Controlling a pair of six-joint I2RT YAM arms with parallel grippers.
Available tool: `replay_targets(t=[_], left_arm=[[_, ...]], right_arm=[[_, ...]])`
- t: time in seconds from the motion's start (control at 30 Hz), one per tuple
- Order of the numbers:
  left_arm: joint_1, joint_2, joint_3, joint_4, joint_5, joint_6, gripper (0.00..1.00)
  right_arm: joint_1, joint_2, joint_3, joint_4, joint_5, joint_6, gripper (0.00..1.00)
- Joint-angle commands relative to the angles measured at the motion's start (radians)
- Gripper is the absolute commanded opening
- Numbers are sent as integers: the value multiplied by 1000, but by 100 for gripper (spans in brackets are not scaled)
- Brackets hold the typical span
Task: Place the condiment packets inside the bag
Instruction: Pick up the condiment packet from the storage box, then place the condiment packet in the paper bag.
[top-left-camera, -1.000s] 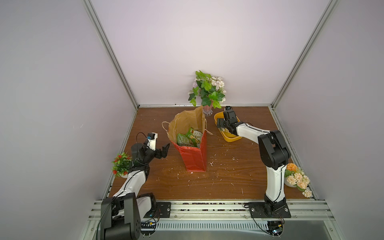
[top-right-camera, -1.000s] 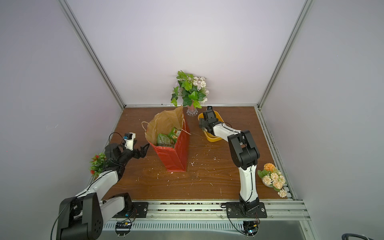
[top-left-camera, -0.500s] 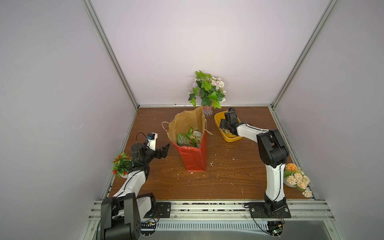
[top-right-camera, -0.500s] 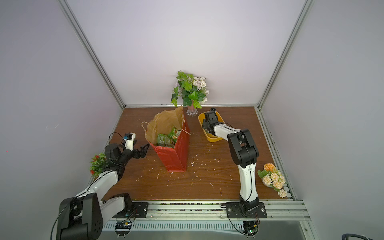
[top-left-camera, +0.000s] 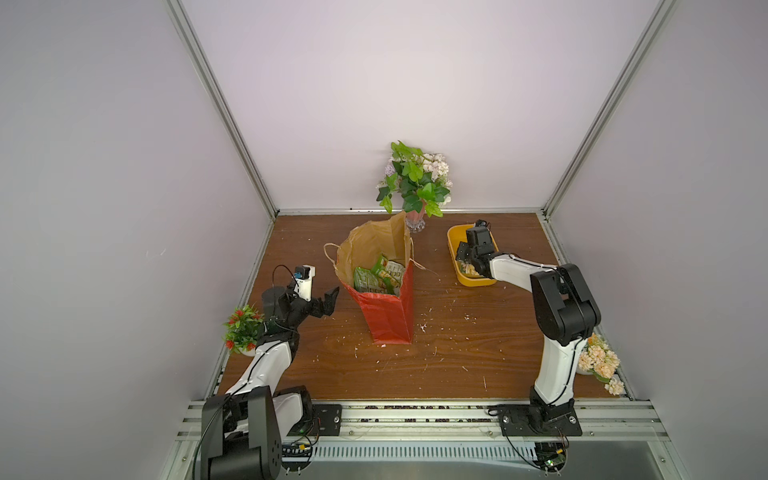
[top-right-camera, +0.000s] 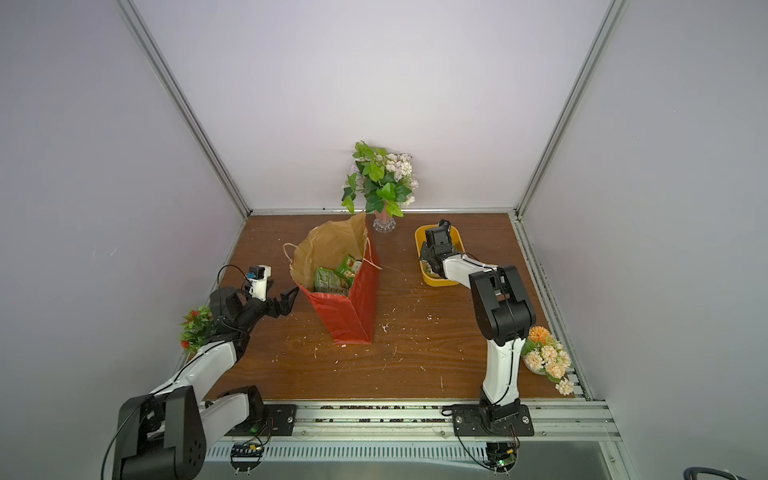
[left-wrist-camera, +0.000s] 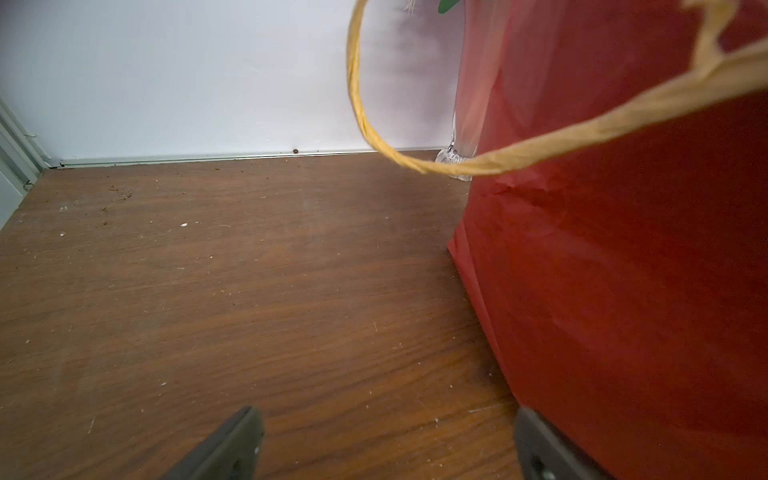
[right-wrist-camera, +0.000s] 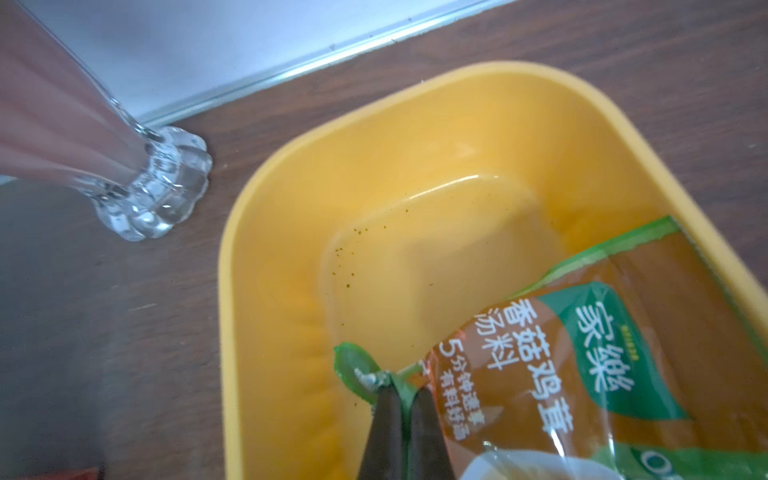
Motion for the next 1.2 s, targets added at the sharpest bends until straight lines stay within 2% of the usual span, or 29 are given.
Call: replay_targets(t=[0.0,0.43,0.73,0.93,1.17], left_arm=[[15,-11,-8,18,8,3,97],[14,-10,-8,19,9,1,97],[19,-3,0,19,5,-10,97],[26,0,4,23,-17,-24,97],[35,31,26,18,-59,-42,97]], right_arm=[[-3,-107,-24,103,-28,1,0],[15,-408,-126,116,-75,-40,0],[196,-601,-80,52,-11,-153,0],[384,-594,53,0,17,-235,0],[549,-412,293,-70,-73,-299,0]])
